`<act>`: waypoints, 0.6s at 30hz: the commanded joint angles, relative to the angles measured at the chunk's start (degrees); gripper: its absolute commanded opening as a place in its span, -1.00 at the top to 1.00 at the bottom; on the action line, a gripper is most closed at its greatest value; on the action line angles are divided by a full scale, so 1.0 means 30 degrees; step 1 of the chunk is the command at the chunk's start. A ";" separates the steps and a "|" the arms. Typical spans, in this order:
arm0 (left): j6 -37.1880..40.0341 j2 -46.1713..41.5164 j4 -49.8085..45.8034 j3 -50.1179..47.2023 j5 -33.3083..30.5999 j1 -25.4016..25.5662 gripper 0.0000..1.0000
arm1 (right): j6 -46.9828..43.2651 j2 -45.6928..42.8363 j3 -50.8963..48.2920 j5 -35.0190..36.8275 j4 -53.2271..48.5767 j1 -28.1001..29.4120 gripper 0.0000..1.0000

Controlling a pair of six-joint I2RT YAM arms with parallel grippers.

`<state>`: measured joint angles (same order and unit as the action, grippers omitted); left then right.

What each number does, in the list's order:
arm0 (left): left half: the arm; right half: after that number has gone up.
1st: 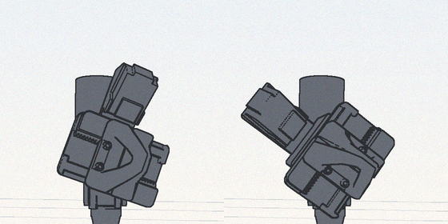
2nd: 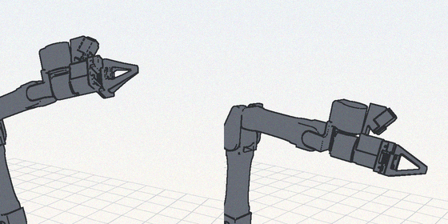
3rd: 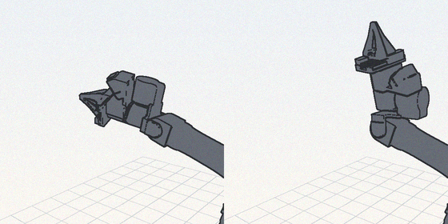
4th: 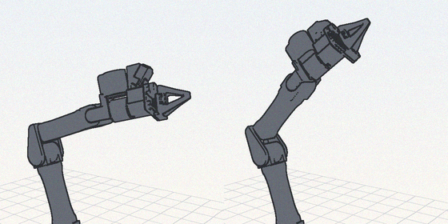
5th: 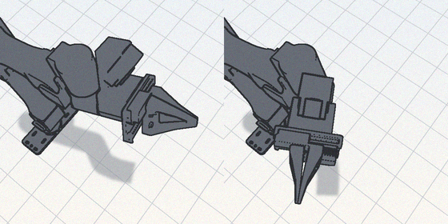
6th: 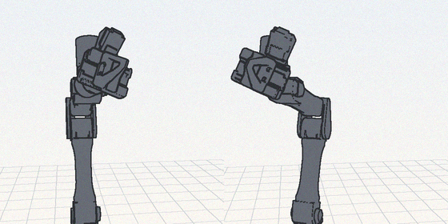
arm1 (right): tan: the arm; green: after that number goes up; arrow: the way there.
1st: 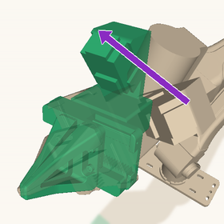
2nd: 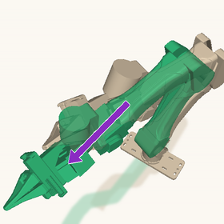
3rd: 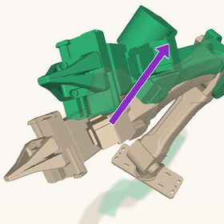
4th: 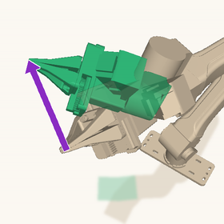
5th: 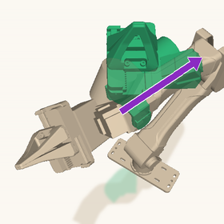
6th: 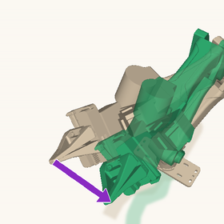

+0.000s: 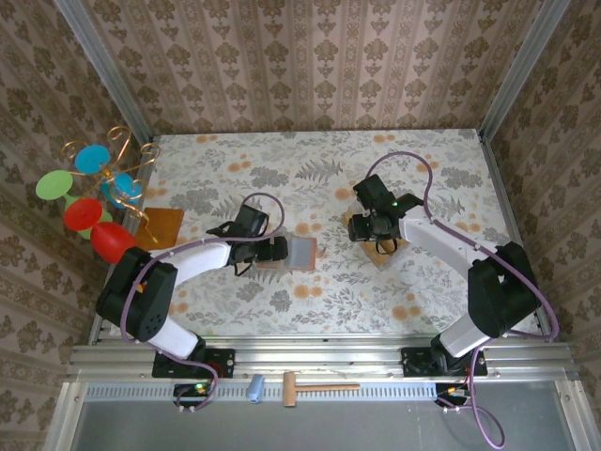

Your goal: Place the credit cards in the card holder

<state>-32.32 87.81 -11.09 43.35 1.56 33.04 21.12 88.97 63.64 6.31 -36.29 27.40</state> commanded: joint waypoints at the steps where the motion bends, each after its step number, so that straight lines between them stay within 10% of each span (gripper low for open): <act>1: -0.0474 0.0134 0.0240 -0.0151 0.0124 0.0221 -1.00 | -0.0832 -0.0225 -0.0323 0.1121 -0.1027 -0.0036 -0.03; 18: -0.0596 -0.0153 0.0131 -0.0095 -0.0040 0.0501 -1.00 | -0.1207 0.1484 -0.1309 0.1933 -0.0467 0.0111 0.03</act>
<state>-33.45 87.81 -10.61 43.35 1.54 34.22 17.93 92.38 60.69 10.39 -37.47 27.42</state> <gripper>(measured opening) 0.999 0.485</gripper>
